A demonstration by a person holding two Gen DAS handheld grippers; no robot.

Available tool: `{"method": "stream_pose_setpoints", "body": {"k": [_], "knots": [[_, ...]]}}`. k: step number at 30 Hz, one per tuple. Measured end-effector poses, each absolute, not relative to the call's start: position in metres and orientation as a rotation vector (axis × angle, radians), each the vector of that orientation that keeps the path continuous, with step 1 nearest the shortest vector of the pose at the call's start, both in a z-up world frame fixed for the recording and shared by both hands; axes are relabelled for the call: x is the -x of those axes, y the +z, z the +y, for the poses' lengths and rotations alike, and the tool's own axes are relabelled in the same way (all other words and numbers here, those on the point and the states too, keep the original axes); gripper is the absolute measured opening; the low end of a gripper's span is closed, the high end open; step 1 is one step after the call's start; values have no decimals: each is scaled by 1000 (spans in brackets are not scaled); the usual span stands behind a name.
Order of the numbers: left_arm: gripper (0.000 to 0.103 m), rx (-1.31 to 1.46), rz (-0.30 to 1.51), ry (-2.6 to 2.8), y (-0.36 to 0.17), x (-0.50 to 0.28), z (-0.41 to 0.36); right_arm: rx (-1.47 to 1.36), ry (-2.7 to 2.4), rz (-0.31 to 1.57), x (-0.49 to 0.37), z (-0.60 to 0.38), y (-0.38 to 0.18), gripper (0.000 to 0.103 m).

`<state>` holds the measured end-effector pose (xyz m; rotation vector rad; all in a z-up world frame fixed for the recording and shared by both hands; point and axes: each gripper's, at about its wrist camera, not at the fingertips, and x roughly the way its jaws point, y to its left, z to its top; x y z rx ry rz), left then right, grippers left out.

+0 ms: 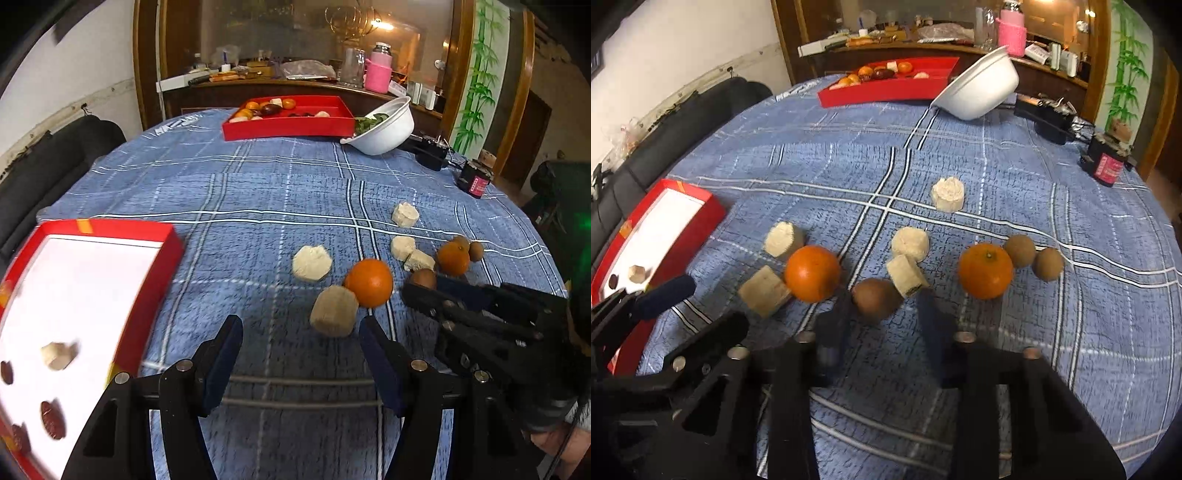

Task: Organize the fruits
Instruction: 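Grasp a brown kiwi with the right tool while the left tool grasps a beige cube, then carry the kiwi and beige cube over to the red box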

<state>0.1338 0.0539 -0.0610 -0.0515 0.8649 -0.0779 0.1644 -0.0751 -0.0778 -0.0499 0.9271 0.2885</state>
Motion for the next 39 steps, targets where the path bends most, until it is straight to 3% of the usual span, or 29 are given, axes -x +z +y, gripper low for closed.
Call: {"method": "stream_pose_setpoints", "body": {"k": [5,8,39], "knots": [[52,40,887,-108,-69,-148,40,63,288,915,-159,-90,-74,23],[30,8,915,-105,-76,-156,31,37,273,904,-153,-105,-70,23],[29,49,793,-137,-37,-16,27,-30,284,785,-21,-137,-40,24]]}}
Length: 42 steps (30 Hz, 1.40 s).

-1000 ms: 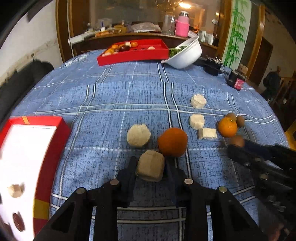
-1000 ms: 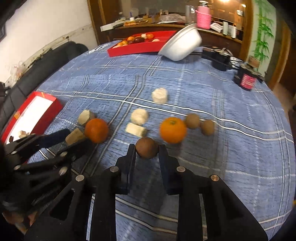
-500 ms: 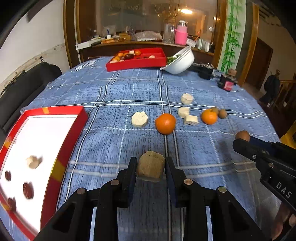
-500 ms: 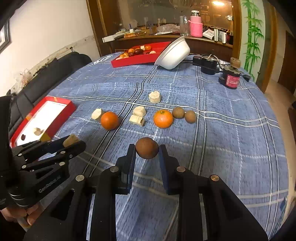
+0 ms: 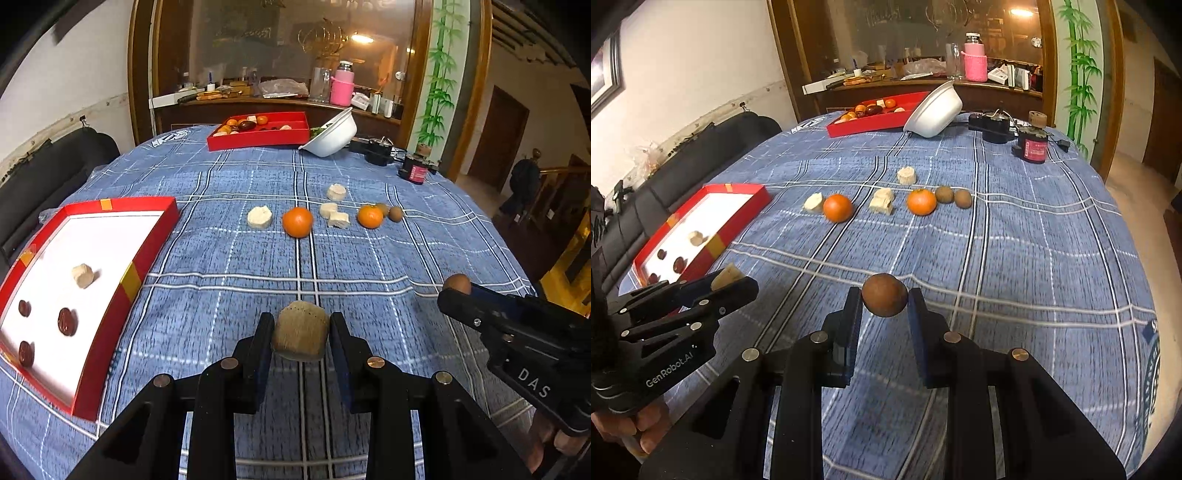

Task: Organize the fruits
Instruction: 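Carry the kiwi and beige cube over to the red box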

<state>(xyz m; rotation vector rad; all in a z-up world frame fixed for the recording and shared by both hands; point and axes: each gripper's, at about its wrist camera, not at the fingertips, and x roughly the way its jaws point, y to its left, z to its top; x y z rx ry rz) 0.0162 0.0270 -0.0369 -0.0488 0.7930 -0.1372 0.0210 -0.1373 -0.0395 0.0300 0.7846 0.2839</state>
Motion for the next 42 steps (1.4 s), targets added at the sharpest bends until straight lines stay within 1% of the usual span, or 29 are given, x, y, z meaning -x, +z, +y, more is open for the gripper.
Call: {"method": "stream_pose_setpoints", "body": {"k": [22,31,42], "knots": [[29,79,762,-72,-29,9,51,3,315,773,1,-124,-36,24],[29,98,776,-55,-34,15,62,13,339,780,3,-114,-39,24],[29,128,741,-21,-23,25,83,21,373,775,4,-101,-36,24]]}}
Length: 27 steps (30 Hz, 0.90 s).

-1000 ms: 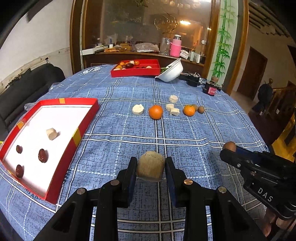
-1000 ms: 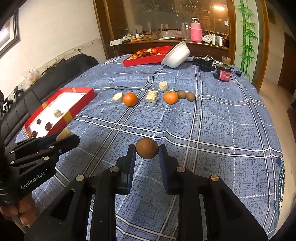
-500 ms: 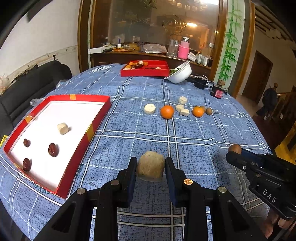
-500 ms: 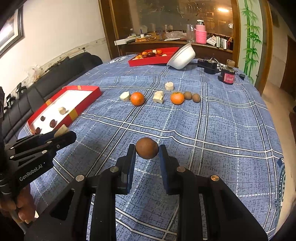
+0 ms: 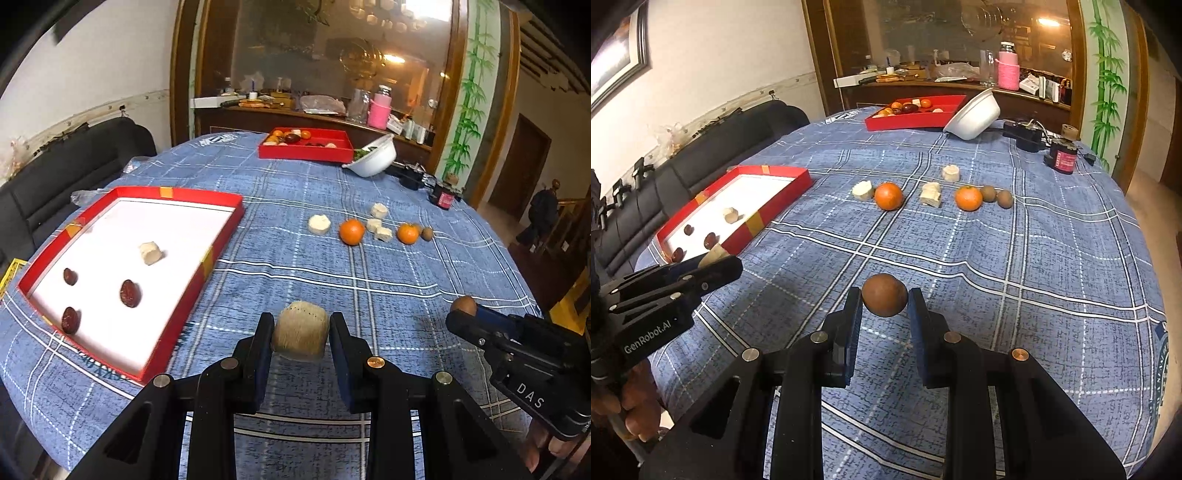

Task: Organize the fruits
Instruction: 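Carry the kiwi and beige cube over to the red box, then open the left tool to drop the cube while the right tool lowers the kiwi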

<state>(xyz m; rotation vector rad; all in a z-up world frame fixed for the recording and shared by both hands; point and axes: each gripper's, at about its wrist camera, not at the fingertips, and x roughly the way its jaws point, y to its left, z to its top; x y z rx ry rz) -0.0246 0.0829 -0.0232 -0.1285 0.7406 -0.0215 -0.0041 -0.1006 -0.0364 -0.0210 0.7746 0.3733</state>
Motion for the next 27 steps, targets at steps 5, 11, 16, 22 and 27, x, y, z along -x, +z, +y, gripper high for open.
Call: {"method": "stream_pose_setpoints", "body": {"k": [5,11,16,22,27], "knots": [[29,150,726,12,-18,30,99,29,404,777,5,-89,-36,24],[29,179,691,94,-9,35,131,42,456,768,4,-67,-32,24],[29,225,663,181,-1,40,168,62,517,759,2,-38,-27,24],[29,280,638,274,6,44,221,84,596,743,-1,1,-19,24],[29,291,637,326,5,40,249,99,666,739,-7,39,-15,24]]}}
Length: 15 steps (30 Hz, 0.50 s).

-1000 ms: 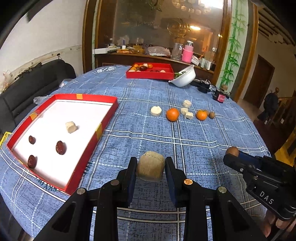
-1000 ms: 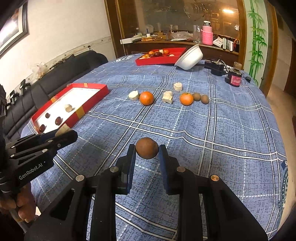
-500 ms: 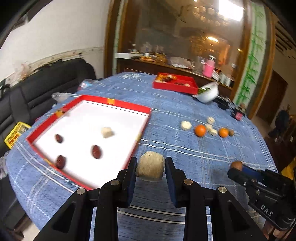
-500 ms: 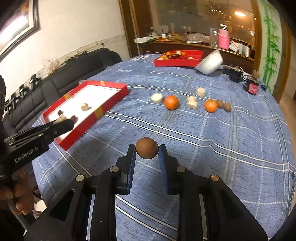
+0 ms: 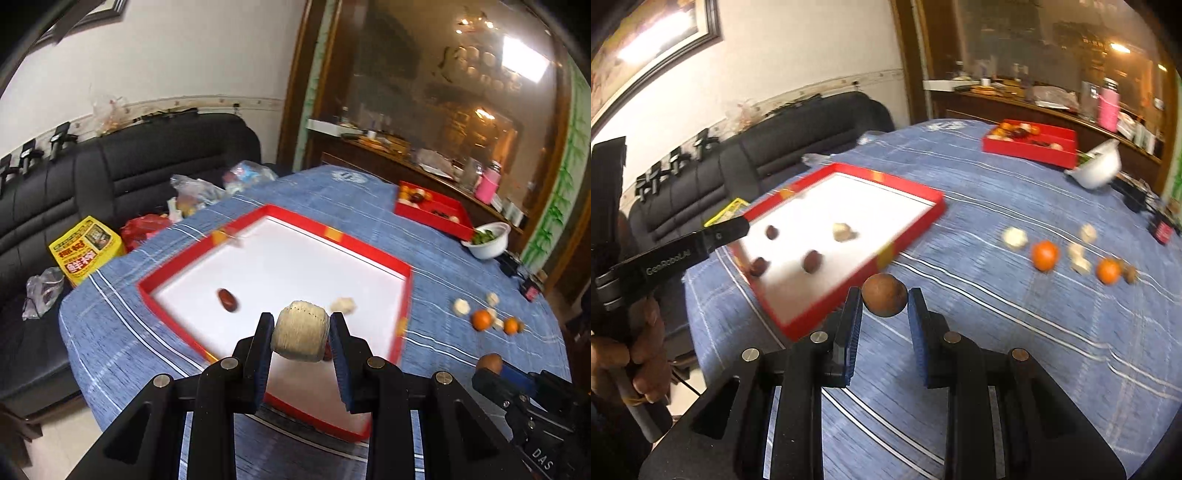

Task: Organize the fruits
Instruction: 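Open the left tool to drop the cube while the right tool lowers the kiwi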

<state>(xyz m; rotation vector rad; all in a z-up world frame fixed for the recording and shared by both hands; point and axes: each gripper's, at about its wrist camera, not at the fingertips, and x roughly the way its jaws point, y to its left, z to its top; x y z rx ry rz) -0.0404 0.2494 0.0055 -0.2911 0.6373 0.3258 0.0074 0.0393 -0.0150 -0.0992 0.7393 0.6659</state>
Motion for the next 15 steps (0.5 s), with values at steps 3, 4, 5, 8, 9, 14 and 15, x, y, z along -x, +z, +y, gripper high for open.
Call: {"method": "stream_pose_setpoints", "body": {"k": [3,4,5,8,9,14,15], "knots": [[29,298,647,336,3,28,264,108,698,737,-12,62,-13,25],[29,297,650,338,3,24,266,111,709,736,-14,70,-13,25],[29,293,654,338,3,17,270,113,716,736,-15,75,-13,25],[29,278,668,339,1,-1,274,116,736,746,-22,93,-16,25],[29,279,671,337,0,-5,275,116,739,748,-24,99,-18,25],[29,278,699,350,-9,-31,280,122,743,767,-33,117,-25,25],[29,279,707,355,-12,-36,282,127,742,767,-34,120,-26,25]]}}
